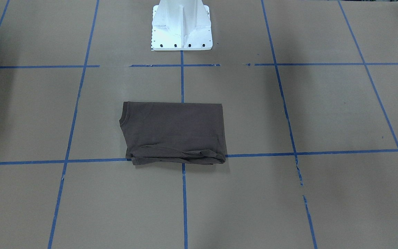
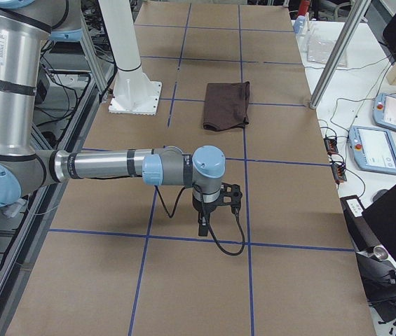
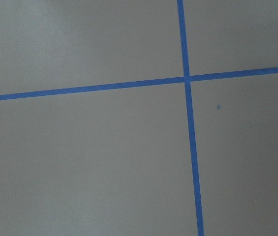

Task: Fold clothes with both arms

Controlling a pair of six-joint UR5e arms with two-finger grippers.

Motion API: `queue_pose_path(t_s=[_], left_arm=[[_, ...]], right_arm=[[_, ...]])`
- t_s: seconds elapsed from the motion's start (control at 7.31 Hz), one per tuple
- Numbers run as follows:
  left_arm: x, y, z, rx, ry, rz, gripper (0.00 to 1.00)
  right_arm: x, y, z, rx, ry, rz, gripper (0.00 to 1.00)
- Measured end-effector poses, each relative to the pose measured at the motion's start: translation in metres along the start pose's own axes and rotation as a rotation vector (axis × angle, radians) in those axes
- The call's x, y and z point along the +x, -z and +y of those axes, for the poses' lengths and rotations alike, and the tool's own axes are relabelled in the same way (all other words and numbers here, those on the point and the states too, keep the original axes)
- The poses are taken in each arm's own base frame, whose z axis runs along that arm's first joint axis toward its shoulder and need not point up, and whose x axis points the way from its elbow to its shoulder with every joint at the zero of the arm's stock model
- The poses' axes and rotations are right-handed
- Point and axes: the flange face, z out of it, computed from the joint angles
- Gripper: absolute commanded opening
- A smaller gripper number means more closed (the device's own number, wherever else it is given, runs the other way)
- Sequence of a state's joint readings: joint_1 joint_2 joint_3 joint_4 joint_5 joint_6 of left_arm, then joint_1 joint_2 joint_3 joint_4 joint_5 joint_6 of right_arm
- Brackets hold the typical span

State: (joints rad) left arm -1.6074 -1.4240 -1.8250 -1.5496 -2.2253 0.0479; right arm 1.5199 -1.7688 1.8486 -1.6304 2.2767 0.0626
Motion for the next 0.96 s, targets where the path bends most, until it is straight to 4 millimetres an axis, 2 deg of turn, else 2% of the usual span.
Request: queue_pose_path(t_s=[0.27,0.96], left_arm=[[0.0002,0.0006,0.0031,-0.001,0.002,0.002,1.00],[0.0026,0.0040,0.0032,0.004,-0.001,0.002,1.00]], right_arm=[[0.0050,-0.0023,0.0074,-0.005,-0.012,-0.011,1.00],[0.0073,-0.0040,0.0075,-0.008,-0.020,-0.008,1.00]])
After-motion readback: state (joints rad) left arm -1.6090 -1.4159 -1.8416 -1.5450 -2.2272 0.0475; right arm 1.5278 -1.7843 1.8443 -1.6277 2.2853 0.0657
